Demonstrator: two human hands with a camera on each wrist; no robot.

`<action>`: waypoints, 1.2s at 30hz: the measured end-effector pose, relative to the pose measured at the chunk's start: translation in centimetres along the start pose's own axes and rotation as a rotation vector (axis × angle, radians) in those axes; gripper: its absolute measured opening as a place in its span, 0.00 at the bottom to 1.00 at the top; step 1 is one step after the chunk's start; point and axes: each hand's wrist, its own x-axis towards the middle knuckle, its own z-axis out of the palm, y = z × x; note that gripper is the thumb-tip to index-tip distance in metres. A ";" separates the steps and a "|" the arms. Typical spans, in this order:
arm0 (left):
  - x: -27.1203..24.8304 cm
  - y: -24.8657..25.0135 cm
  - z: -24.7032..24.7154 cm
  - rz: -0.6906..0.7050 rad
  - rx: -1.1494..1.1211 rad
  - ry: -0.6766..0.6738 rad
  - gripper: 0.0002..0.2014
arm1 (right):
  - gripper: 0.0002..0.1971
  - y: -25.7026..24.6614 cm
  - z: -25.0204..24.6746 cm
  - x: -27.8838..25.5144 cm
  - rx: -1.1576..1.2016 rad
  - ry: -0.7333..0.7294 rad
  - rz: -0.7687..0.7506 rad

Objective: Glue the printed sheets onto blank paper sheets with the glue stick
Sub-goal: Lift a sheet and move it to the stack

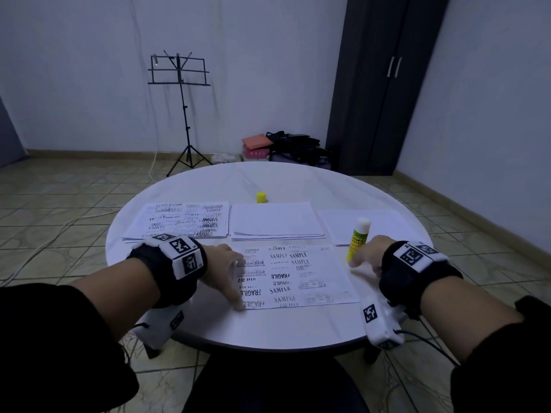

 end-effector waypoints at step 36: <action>9.5 -22.4 -6.1 -0.347 -0.102 0.120 0.53 | 0.24 -29.3 14.8 4.2 -0.819 -0.236 -0.724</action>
